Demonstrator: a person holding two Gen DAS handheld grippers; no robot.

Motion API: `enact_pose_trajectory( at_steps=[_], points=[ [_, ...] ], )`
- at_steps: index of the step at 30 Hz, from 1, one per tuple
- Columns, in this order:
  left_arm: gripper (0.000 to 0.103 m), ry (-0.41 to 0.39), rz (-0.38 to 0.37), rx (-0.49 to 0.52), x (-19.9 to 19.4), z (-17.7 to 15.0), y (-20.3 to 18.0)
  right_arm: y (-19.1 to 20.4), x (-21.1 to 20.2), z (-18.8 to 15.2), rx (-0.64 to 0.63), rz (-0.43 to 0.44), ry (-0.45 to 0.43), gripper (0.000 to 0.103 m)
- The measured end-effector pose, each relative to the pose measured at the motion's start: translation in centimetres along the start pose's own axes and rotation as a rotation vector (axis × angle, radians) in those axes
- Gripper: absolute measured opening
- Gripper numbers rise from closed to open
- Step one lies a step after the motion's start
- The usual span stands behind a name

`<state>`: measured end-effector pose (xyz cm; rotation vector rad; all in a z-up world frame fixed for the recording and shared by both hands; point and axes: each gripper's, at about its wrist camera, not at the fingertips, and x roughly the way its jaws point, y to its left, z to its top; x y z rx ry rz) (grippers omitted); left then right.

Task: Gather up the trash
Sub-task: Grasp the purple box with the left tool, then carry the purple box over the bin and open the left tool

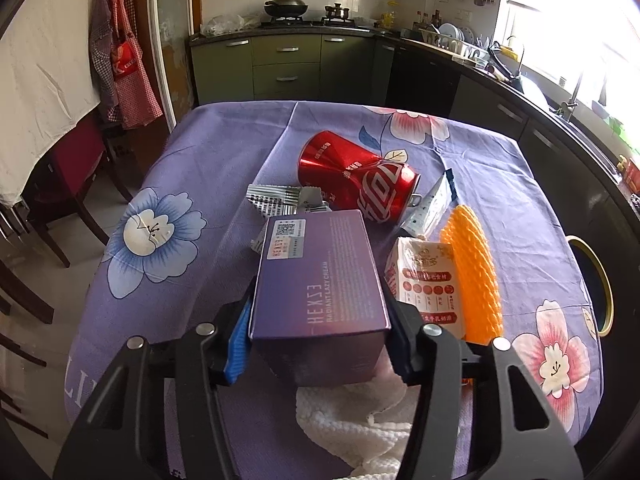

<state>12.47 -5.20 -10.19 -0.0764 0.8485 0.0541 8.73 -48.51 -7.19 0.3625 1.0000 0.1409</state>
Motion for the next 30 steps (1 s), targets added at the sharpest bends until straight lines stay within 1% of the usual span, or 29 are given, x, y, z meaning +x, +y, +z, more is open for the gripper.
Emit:
enact_pose_trajectory(
  at_steps=[8,14,19,21,23,26,30],
  points=[
    [0.051,-0.022,-0.022,0.016,-1.9,-0.2,0.2,0.3,-0.2,-0.1,-0.013,0.011,-0.009,0.071],
    [0.051,-0.065,-0.049,0.028,-4.9,0.1,0.5,0.1,-0.3,0.1,-0.013,0.016,-0.019,0.071],
    [0.051,-0.1,-0.103,0.06,-7.8,0.8,0.1,-0.4,-0.6,0.1,-0.002,0.016,-0.031,0.071],
    [0.051,-0.117,-0.134,0.095,-8.9,1.3,-0.9,-0.8,-0.9,0.0,0.006,0.012,-0.04,0.071],
    [0.051,-0.116,-0.188,0.128,-9.5,2.0,-2.3,-1.2,-1.2,0.0,0.017,0.005,-0.051,0.071],
    [0.052,-0.138,-0.253,0.203,-10.2,3.4,-5.7,-2.2,-2.0,-0.1,0.035,-0.01,-0.071,0.071],
    [0.052,-0.121,-0.347,0.272,-9.7,5.3,-10.2,-4.9,-3.7,-0.5,0.088,-0.06,-0.116,0.071]
  ],
)
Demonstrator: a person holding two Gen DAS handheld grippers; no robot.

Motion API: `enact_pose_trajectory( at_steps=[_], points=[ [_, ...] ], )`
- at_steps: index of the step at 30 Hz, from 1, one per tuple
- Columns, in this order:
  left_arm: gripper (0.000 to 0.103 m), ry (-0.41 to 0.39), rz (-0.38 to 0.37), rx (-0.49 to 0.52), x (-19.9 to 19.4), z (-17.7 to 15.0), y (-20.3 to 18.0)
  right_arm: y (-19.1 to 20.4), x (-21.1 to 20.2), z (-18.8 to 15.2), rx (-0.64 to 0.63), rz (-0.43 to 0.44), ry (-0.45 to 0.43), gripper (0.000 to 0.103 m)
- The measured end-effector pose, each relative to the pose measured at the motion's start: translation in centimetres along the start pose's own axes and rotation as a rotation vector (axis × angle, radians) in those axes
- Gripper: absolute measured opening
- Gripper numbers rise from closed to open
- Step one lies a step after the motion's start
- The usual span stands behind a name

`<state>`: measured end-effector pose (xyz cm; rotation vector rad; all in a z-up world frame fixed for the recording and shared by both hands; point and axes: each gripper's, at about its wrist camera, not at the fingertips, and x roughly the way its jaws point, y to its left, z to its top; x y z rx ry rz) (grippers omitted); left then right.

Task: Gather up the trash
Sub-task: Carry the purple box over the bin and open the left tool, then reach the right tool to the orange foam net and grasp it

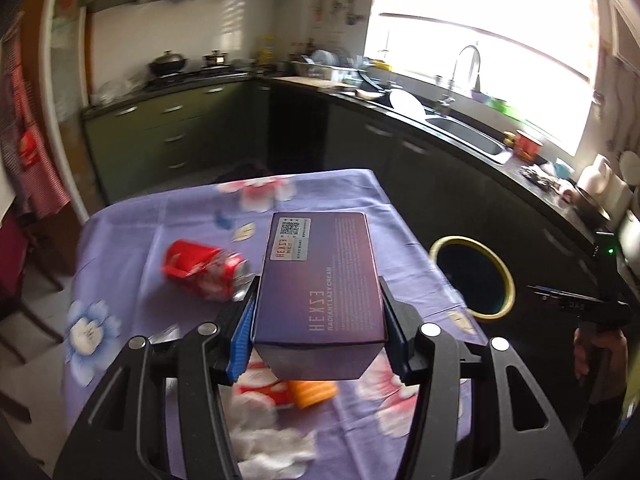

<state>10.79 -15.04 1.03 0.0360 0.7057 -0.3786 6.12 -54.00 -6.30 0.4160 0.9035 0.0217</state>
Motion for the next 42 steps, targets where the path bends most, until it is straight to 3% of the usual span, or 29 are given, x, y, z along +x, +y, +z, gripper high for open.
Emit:
enact_pose_trajectory(
  at_steps=[8,13,16,21,24,27,32,36,42],
  points=[
    [0.052,0.127,-0.224,0.194,8.3,4.7,-11.5,-5.4,-1.5,-0.4,0.103,-0.061,-0.038,0.071],
    [0.052,0.24,-0.334,0.307,14.7,5.1,-19.4,-7.3,-1.9,-0.7,0.135,-0.072,-0.049,0.071],
    [0.052,0.289,-0.349,0.339,19.4,5.0,-23.4,-8.2,-2.2,-0.8,0.145,-0.077,-0.052,0.071],
    [0.054,0.339,-0.313,0.381,26.3,3.9,-27.9,-9.2,-2.2,-1.4,0.165,-0.086,-0.044,0.071],
    [0.069,0.358,-0.269,0.391,28.5,3.5,-28.6,-9.8,-2.2,-1.6,0.182,-0.096,-0.041,0.071],
    [0.071,0.345,-0.258,0.389,28.1,4.0,-28.2,-9.7,-2.4,-1.7,0.183,-0.098,-0.049,0.071],
    [0.074,0.249,-0.329,0.331,21.2,6.8,-23.6,-8.4,-2.4,-1.8,0.162,-0.096,-0.046,0.071],
    [0.077,0.154,-0.337,0.253,14.8,8.7,-17.5,-7.1,-1.9,-1.8,0.141,-0.09,-0.034,0.071],
    [0.082,0.009,-0.239,0.142,7.0,8.9,-6.6,-1.6,-0.3,-1.2,0.031,-0.049,0.016,0.071]
  ],
)
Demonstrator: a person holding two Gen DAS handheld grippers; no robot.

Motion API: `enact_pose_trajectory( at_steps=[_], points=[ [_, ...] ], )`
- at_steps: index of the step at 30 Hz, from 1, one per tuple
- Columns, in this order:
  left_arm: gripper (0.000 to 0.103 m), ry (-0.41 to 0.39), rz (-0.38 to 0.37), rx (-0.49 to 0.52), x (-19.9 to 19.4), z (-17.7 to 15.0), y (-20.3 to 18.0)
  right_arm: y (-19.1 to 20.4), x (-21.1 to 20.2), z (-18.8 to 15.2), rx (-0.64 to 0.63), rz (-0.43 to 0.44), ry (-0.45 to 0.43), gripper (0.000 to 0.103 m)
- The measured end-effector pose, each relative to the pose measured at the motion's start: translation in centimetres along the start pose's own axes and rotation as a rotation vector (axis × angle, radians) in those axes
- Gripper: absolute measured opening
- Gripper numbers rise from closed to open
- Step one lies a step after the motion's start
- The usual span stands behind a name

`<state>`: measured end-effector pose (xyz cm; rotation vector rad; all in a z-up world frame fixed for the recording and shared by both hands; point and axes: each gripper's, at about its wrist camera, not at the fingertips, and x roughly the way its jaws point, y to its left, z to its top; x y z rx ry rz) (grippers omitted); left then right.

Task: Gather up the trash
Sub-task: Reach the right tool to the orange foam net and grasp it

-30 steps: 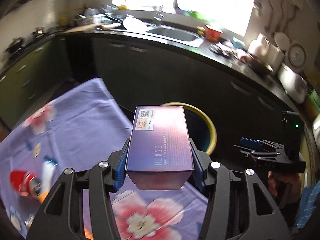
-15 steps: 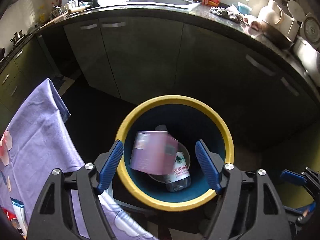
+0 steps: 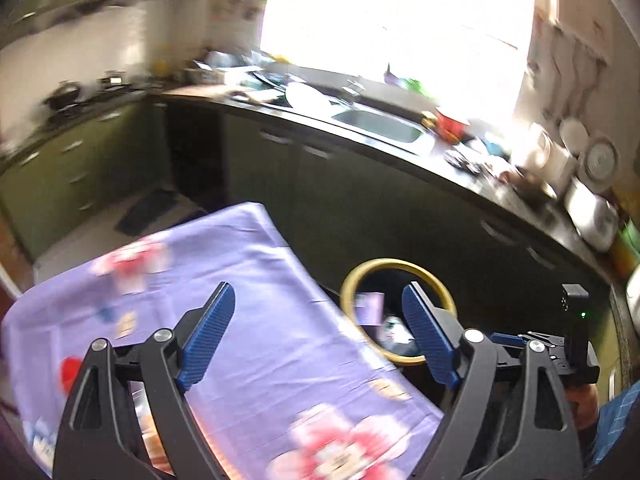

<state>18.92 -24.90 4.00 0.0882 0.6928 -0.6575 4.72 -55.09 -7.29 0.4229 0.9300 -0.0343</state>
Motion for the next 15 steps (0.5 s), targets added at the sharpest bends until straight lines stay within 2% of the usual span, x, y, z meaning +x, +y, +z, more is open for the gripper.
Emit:
enact_pose_trajectory(
  at_steps=[5,10,13,15],
  points=[
    [0.085,-0.04,0.133,-0.077,-5.1,-3.2,6.3,7.7,2.5,0.6,-0.137,0.092,0.069,0.071],
    [0.085,-0.036,0.223,-0.14,-7.1,-6.5,10.6,17.1,5.9,0.2,-0.279,0.222,0.179,0.071],
    [0.085,-0.033,0.245,-0.184,-8.1,-8.3,13.0,22.8,8.1,-0.1,-0.343,0.283,0.246,0.071],
    [0.085,-0.034,0.249,-0.214,-9.0,-9.3,14.5,25.9,8.9,-0.5,-0.389,0.288,0.269,0.071]
  ],
)
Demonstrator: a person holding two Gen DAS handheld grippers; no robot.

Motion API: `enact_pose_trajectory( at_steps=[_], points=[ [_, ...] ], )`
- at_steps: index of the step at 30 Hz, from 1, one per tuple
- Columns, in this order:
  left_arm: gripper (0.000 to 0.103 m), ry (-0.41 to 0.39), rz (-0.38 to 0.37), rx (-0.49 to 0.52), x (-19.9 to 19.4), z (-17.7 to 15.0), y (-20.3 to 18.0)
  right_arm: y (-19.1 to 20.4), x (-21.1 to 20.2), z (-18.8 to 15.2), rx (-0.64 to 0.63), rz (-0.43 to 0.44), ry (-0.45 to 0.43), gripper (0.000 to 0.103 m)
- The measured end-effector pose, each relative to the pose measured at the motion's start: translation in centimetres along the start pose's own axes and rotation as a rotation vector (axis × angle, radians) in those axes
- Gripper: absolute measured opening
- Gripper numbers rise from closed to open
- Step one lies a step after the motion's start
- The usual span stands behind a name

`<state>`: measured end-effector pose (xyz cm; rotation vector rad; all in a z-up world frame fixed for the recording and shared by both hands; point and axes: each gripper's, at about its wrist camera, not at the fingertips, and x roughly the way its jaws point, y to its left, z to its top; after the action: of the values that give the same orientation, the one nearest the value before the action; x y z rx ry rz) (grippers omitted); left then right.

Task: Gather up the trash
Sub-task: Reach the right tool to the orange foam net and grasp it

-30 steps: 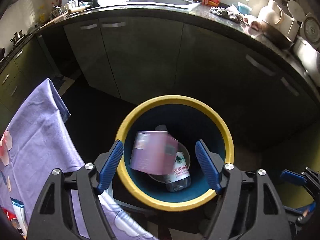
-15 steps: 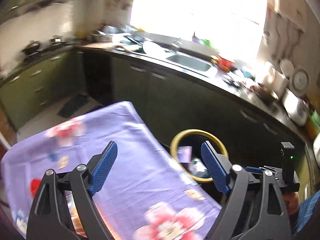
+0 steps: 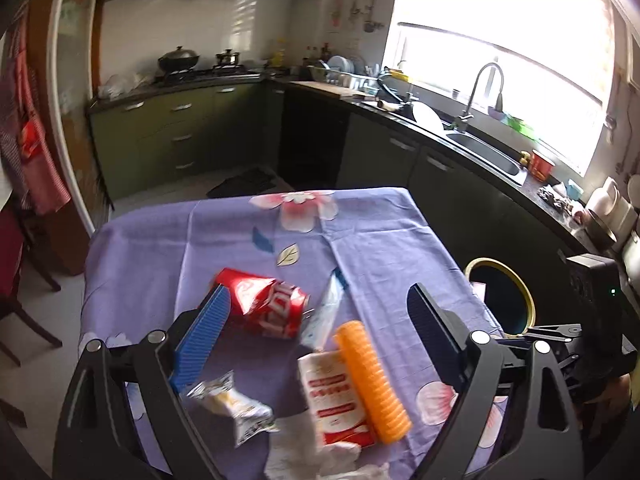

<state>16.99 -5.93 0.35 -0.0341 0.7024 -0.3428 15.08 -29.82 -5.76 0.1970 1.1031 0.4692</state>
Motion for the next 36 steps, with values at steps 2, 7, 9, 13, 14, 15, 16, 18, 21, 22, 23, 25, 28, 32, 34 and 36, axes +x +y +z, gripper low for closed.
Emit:
enact_pose_trajectory(
  at_steps=[2,7,9,13,14,15,16,18,21,22,23,25,28,32,34,36],
  points=[
    [0.085,-0.002,0.007,-0.02,-0.3,-0.5,1.2,1.6,1.4,0.9,-0.029,-0.013,0.02,0.07],
    [0.085,-0.025,0.057,-0.062,-1.2,-1.4,4.3,3.9,5.1,2.7,-0.05,-0.037,0.078,0.068],
    [0.086,-0.029,0.063,-0.076,-1.6,-1.7,5.1,4.1,6.3,3.3,-0.041,-0.061,0.1,0.064],
    [0.086,-0.032,0.05,-0.096,-1.7,-2.1,6.2,3.8,7.8,3.7,-0.031,-0.085,0.151,0.063],
    [0.086,-0.033,0.048,-0.097,-1.8,-2.2,6.4,3.7,8.1,3.7,-0.032,-0.092,0.157,0.063],
    [0.086,-0.032,0.046,-0.1,-1.8,-2.3,6.6,3.7,8.4,3.7,-0.032,-0.104,0.161,0.062],
    [0.086,-0.031,0.044,-0.102,-1.7,-2.4,6.7,3.7,8.6,3.6,-0.035,-0.118,0.167,0.06],
    [0.086,-0.027,0.042,-0.105,-1.6,-2.4,6.9,3.4,8.8,3.5,-0.037,-0.149,0.171,0.059],
    [0.086,-0.028,0.043,-0.107,-1.7,-2.5,7.2,3.0,8.7,3.4,-0.034,-0.176,0.164,0.056],
    [0.086,-0.027,0.042,-0.108,-1.6,-2.6,7.3,2.9,8.7,3.4,-0.034,-0.18,0.162,0.055],
    [0.086,-0.026,0.04,-0.109,-1.6,-2.6,7.3,3.0,8.9,3.5,-0.036,-0.183,0.163,0.054],
    [0.086,-0.023,0.038,-0.108,-1.5,-2.6,7.2,3.0,9.4,3.6,-0.044,-0.191,0.17,0.052],
    [0.086,-0.018,0.033,-0.094,-1.4,-2.7,6.7,3.0,10.3,3.7,-0.047,-0.185,0.187,0.035],
    [0.086,-0.013,0.031,-0.079,-1.3,-2.8,6.2,2.7,9.9,3.7,-0.039,-0.148,0.173,0.019],
    [0.086,-0.013,0.036,-0.07,-1.4,-2.7,5.9,2.7,9.0,3.7,-0.036,-0.13,0.149,0.015],
    [0.086,-0.015,0.034,-0.07,-1.5,-2.7,5.8,2.7,7.8,3.7,-0.038,-0.122,0.125,0.015]
  ],
)
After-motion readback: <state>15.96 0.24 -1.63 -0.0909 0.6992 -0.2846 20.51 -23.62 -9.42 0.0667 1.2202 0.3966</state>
